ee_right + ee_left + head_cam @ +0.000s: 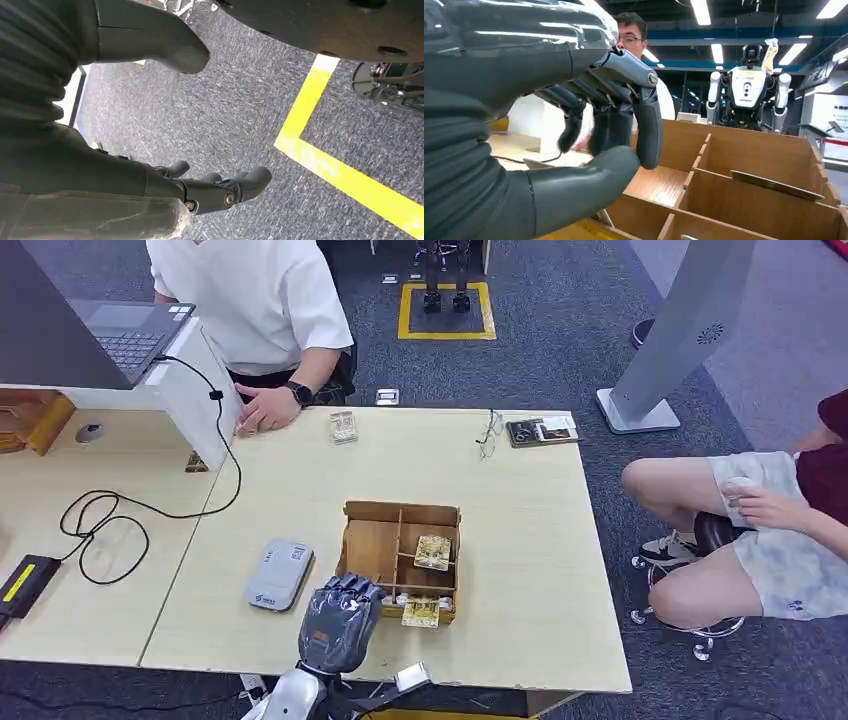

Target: Pass the card to the sensor for recognition and then transmit it.

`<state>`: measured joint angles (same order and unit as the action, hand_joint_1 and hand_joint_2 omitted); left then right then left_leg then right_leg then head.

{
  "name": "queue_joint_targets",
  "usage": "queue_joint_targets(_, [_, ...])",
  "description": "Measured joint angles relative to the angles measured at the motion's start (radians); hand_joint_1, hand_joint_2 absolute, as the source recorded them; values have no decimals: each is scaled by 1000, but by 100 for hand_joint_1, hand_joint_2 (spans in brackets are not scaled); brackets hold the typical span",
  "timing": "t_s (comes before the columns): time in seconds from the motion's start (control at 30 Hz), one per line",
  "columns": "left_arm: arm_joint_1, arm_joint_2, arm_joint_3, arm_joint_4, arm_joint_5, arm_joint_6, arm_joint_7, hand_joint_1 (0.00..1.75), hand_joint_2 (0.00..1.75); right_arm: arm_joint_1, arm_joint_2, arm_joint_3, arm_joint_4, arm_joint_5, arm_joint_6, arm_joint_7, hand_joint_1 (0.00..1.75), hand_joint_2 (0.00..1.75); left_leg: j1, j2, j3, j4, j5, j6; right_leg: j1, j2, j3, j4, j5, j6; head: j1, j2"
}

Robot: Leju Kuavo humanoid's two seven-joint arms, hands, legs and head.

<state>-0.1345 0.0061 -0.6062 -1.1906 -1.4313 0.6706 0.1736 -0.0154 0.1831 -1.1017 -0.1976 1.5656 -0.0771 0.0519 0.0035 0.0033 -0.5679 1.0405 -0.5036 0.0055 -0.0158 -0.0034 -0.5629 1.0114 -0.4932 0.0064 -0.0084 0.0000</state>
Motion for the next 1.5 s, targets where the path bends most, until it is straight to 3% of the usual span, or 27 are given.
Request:
queue_joint_targets(0.27, [7, 4, 0, 5, 1, -5, -29, 175, 175, 0, 0, 0, 0, 0, -3, -1, 0, 175, 0, 0, 0, 0, 0, 0, 0, 0, 0, 0, 0, 0, 0, 0])
queue_joint_targets(0.3, [9, 6, 0, 6, 2, -7, -32, 162, 175, 0, 0, 0, 0, 0, -3, -1, 0, 175, 0, 0, 0, 0, 0, 0, 0, 0, 0, 0, 0, 0, 0, 0])
queue_joint_targets(0.33, [10, 7, 0, 7, 3, -8, -36, 140, 175, 0, 0, 0, 0, 0, -3, -1, 0, 175, 0, 0, 0, 0, 0, 0, 0, 0, 0, 0, 0, 0, 0, 0])
queue_joint_targets(0.37, [12, 9, 0, 8, 5, -8, -39, 87, 175, 0, 0, 0, 0, -1, -3, -1, 0, 175, 0, 0, 0, 0, 0, 0, 0, 0, 0, 0, 0, 0, 0, 0])
queue_joint_targets(0.4, [14, 11, 0, 8, 11, -8, -41, 7, 175, 0, 0, 0, 0, -1, -3, -2, 0, 175, 0, 0, 0, 0, 0, 0, 0, 0, 0, 0, 0, 0, 0, 0])
queue_joint_targets(0.43, [16, 12, 0, 8, 15, -7, -42, 0, 175, 0, 0, 0, 0, -1, -3, -2, 0, 175, 0, 0, 0, 0, 0, 0, 0, 0, 0, 0, 0, 0, 0, 0])
queue_joint_targets(0.8, [79, -1, 47, -75, 4, 0, -126, 0, 175, 0, 0, 0, 0, -1, -5, -4, 0, 175, 0, 0, 0, 0, 0, 0, 0, 0, 0, 0, 0, 0, 0, 0])
queue_joint_targets(1.0, [130, -51, 141, -180, 6, 1, -250, 0, 175, 0, 0, 0, 3, -1, -6, -4, 0, 175, 0, 0, 0, 0, 0, 0, 0, 0, 0, 0, 0, 0, 0, 0])
queue_joint_targets(1.2, [184, -146, 285, -278, 57, 1, -462, 0, 175, 1, 0, 0, 4, -1, -9, -9, 0, 175, 0, 0, 0, 0, 0, 0, 0, 0, 0, 0, 0, 0, 0, 0])
queue_joint_targets(1.5, [210, -207, 387, -314, 51, 0, -506, 0, 175, 1, 0, 0, 5, -2, -9, -10, 0, 175, 0, 0, 0, 0, 0, 0, 0, 0, 0, 0, 0, 0, 0, 0])
